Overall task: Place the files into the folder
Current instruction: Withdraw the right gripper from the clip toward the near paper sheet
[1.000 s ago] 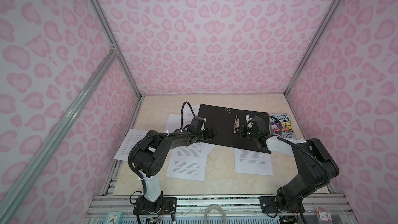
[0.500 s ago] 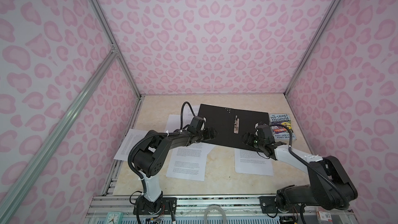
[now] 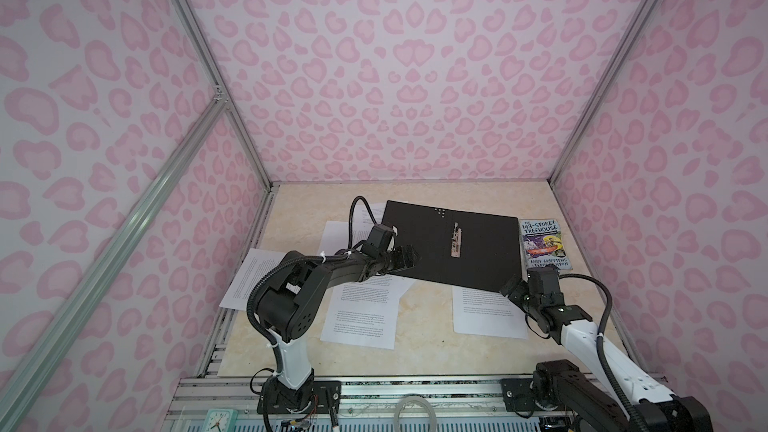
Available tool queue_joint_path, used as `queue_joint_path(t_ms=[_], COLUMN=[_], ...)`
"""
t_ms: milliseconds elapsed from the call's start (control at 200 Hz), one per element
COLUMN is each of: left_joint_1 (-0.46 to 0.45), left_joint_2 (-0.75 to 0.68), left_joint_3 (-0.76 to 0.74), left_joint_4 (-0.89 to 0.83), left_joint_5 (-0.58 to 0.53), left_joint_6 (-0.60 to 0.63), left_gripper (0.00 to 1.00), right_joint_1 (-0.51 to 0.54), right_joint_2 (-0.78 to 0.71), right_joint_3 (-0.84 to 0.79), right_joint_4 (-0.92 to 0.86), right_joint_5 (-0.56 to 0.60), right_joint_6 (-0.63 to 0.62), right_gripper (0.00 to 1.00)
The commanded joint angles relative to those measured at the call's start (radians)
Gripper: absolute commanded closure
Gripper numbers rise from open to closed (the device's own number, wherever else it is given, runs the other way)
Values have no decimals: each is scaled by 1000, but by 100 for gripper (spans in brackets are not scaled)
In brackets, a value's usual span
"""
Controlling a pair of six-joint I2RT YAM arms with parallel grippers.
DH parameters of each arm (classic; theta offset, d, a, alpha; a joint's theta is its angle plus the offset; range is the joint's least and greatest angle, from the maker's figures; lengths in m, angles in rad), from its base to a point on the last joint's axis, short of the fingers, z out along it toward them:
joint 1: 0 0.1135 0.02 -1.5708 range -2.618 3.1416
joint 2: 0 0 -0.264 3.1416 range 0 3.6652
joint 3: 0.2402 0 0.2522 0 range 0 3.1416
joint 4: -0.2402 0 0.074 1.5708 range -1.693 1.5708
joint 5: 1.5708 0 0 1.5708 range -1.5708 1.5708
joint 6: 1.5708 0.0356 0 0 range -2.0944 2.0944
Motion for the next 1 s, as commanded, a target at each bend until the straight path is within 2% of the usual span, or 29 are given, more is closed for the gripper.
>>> queue_joint_path(t_ms=[0, 130, 385, 770, 995], left_joint_1=[1, 1, 1, 12, 29], left_joint_2=[13, 17, 13, 62, 59], left_joint_3=[-9, -9, -8, 61, 72], left_joint_4=[-169, -172, -173, -176, -129], left_joint_5=[-22, -27, -29, 28, 97], left_joint_6=[-1, 2, 4, 83, 113], left_gripper=[7, 7, 7, 7, 6], right_joint_1=[-6, -13, -15, -15, -16], right_joint_2=[6, 63, 152, 433, 447], right_joint_3=[-15, -26, -12, 121, 140], right_joint_4=[9, 78, 178, 304, 334], right_joint_5=[-26, -80, -100, -159, -147], right_joint_6=[8, 23, 34, -5, -17], right_gripper=[1, 1, 2, 4, 4])
